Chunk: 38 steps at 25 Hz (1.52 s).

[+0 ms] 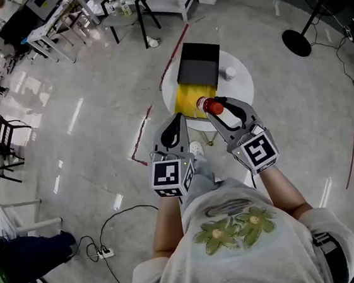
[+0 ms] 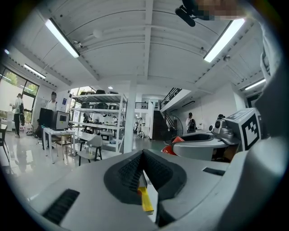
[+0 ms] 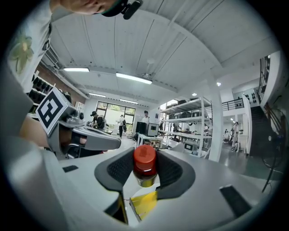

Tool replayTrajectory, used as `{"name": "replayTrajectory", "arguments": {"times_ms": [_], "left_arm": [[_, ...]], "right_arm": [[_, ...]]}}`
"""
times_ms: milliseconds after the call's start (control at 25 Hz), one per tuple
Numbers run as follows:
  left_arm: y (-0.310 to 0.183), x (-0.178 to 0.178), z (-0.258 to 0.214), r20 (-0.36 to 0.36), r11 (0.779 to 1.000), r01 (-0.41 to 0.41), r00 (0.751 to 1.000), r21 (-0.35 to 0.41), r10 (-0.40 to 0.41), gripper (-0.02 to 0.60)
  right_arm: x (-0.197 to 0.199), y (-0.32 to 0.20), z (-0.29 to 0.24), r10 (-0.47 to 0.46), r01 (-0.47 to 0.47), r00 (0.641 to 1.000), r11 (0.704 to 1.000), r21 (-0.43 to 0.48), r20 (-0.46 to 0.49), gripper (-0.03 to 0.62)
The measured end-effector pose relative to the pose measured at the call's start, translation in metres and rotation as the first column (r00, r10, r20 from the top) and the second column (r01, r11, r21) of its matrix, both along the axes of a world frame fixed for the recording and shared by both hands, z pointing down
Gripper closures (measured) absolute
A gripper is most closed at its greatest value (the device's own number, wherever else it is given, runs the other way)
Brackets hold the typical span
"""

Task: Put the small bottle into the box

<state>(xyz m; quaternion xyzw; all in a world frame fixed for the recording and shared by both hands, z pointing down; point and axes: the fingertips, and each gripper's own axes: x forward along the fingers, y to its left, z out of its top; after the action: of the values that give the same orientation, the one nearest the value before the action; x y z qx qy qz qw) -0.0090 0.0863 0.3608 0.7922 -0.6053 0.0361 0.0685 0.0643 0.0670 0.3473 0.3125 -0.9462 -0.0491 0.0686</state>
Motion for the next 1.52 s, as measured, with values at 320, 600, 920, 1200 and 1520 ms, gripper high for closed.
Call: {"name": "replayTrajectory", "arguments": {"times_ms": [320,600,920,1200,1520], "left_arm": [[-0.057,-0.019,-0.003,0.004,1.0,-0.004,1.0,-0.002,0.004,0.581],[-0.092,-0.032,0.001,0.001,1.0,-0.009,1.0,-0.022,0.009,0.581],[-0.122,-0.041,0.01,0.001,0.998,-0.042,0.999,-0.053,0.042,0.581],[-0.142,-0.049,0.021,0.001,0.995,-0.054,0.999,-0.085,0.054,0.581],[-0.154,-0.056,0.033,-0.012,0.992,-0.06,0.998,-0.115,0.059,0.581]], "right_arm": [[-0.019,-0.056,0.004,-0.002,0.002,1.0,1.0,-0.015,-0.011,0.441],[-0.031,-0.092,0.014,-0.002,0.001,0.999,0.999,-0.045,-0.032,0.441],[-0.048,-0.119,0.025,-0.013,0.009,0.998,0.997,-0.071,-0.055,0.441],[-0.056,-0.137,0.043,-0.014,0.006,0.997,0.994,-0.11,-0.077,0.441],[-0.063,-0.149,0.065,-0.018,0.0,0.994,0.988,-0.156,-0.112,0.441]]}}
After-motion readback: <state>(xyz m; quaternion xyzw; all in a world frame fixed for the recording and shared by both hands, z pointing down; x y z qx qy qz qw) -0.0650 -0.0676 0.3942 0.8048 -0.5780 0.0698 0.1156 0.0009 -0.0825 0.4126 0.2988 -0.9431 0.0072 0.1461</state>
